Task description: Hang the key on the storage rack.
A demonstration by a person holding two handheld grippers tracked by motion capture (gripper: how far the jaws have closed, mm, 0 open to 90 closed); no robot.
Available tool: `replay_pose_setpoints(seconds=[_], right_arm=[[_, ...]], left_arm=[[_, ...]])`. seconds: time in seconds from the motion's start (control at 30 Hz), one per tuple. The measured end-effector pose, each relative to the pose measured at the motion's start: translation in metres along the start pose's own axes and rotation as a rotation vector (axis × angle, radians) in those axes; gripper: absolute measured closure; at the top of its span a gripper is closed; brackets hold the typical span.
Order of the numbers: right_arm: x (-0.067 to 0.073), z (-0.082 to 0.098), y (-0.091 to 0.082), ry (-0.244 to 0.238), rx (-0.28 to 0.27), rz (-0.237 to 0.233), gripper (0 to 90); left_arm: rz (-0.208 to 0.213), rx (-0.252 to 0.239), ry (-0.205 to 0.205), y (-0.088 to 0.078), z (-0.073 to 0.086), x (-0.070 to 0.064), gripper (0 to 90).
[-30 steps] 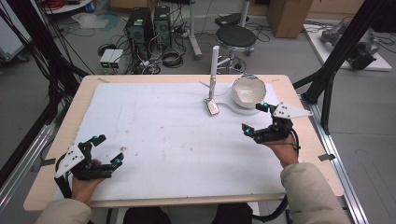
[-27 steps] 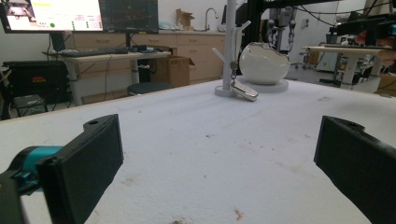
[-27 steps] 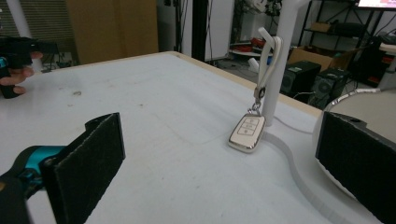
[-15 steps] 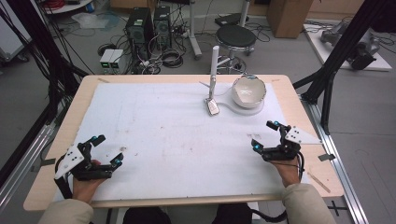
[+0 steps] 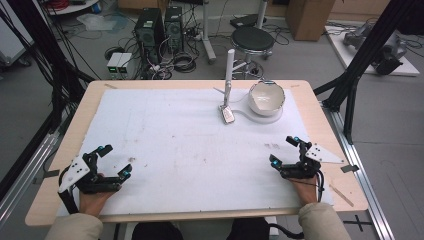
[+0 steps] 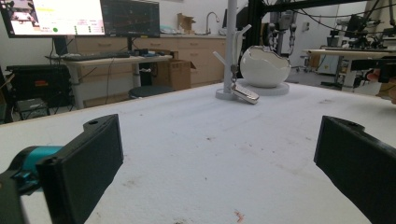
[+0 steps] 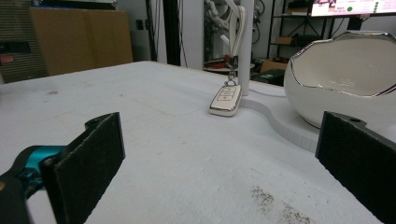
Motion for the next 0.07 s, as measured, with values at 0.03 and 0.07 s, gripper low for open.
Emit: replay_pose_setpoints(seconds=[0.03,0.07], right_arm=[[-0.0002,-0.0001,0.0002,-0.002,-0.001,0.003,0.4],[-0.0004,-0.0001,0.0002,-0.004,-0.002,0.004,0.4]], left_arm=[[0.0,-0.001,-0.001,-0.0001,0.0,-0.0002,1.7],[-0.001,-0.003,0.0,-0.0003,0.0,-0.0003,1.7]])
Point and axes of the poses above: each handheld gripper's, and its own axes: y roughly forward along the jaws, z roughly out of its underside, x roughly to its left, the point moved 3 cm from there along y, roughly forward along the jaws, and after that the axes turned 3 degrees about x, right-handed, at the moved point
